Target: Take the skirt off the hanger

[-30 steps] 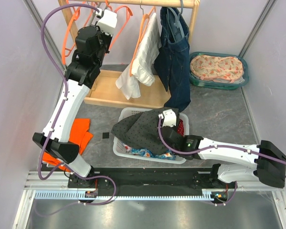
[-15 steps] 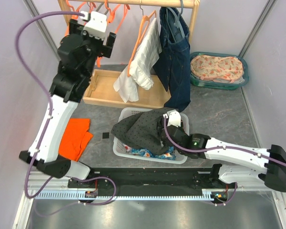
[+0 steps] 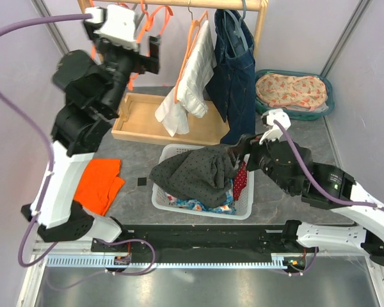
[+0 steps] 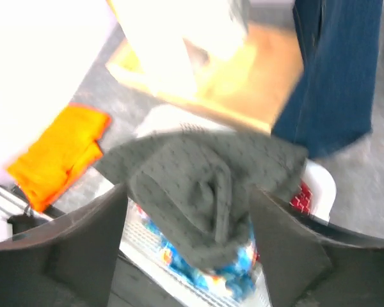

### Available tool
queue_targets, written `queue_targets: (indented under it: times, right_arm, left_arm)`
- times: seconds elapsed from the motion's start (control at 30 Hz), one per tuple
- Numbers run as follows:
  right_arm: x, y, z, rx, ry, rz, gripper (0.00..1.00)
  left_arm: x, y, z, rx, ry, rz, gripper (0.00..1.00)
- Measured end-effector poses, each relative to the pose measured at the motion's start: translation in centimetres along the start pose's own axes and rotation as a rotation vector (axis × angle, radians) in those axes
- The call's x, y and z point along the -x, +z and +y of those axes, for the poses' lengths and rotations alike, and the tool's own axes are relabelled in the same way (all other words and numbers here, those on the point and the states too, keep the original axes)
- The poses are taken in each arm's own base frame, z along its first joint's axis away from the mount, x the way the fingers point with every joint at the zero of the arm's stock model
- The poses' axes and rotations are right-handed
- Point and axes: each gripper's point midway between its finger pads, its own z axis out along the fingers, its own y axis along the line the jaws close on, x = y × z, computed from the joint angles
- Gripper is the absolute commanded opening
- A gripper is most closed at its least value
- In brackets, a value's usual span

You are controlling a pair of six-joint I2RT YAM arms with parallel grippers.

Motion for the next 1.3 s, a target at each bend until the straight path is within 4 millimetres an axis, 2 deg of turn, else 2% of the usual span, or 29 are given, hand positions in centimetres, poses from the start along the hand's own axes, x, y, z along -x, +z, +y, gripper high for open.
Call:
queue_targets:
  times: [0.03,0.07,0.13,0.2,0.27,0.33,0.4,0.57,0.63,0.83,0.9,0.97,1.13,1.27,1.3]
  right_arm:
    - [0.8,0.0,0.4,0.017,0.004,-0.027,0.47]
    - [1.3,0.2,0.8,0.024,0.003,-0.045,0.29]
    - [1.3,1.5,1.6,0.028,-0.011,-0.059,0.19]
    - [0.3,3.7,2.4,0.023,-0.034,-0.051,0.17]
    - [-2.1,6.6,2.9,0.02,-0.066,-0.015,0.14]
    - [-4.7,8.8,2.5,0.01,-0.089,0.032,0.13]
    - [-6.4,10.1,1.8,0.007,-0.09,0.059,0.12]
    - [-8.3,12.2,0.5,0.02,-0.023,0.06,0.1]
    - [-10.2,12.8,0.0,0.034,0.008,0.078,0.09]
    - [-19.4,12.8,-2.8,0.032,0.074,0.225,0.09]
    - [-21.2,12.4,-3.6,0.025,0.091,0.252,0.09]
    - [-21.8,11.7,-4.1,0.026,0.112,0.251,0.09]
    - [-20.1,10.2,-4.5,0.026,0.142,0.202,0.14]
    - [-19.5,9.4,-5.0,0.011,0.149,0.191,0.29]
    - [-19.4,9.2,-5.2,0.005,0.147,0.187,0.35]
  left_arm:
    - [-0.1,0.5,-1.1,-0.02,-0.003,0.001,1.0]
    - [-0.4,1.0,-2.3,-0.04,-0.004,0.007,1.0]
    - [-2.1,2.4,-5.1,-0.084,0.011,0.044,1.0]
    - [-4.3,3.9,-8.0,-0.123,0.031,0.087,1.0]
    - [-6.6,5.1,-10.3,-0.145,0.055,0.134,1.0]
    - [-8.8,6.1,-11.8,-0.156,0.079,0.176,1.0]
    - [-10.3,6.5,-12.5,-0.156,0.094,0.205,1.0]
    - [-12.2,7.0,-12.6,-0.106,0.114,0.231,1.0]
    - [-13.1,7.0,-12.4,-0.092,0.125,0.242,1.0]
    - [-14.5,7.0,-11.2,-0.053,0.139,0.255,1.0]
    - [-14.7,7.0,-10.5,-0.036,0.133,0.244,1.0]
    - [-15.0,7.2,-9.5,-0.025,0.131,0.246,1.0]
    - [-15.4,7.9,-7.7,-0.04,0.099,0.25,0.97]
    - [-15.2,8.7,-7.8,-0.092,0.048,0.256,0.93]
    - [-15.1,9.1,-8.1,-0.117,0.028,0.255,0.93]
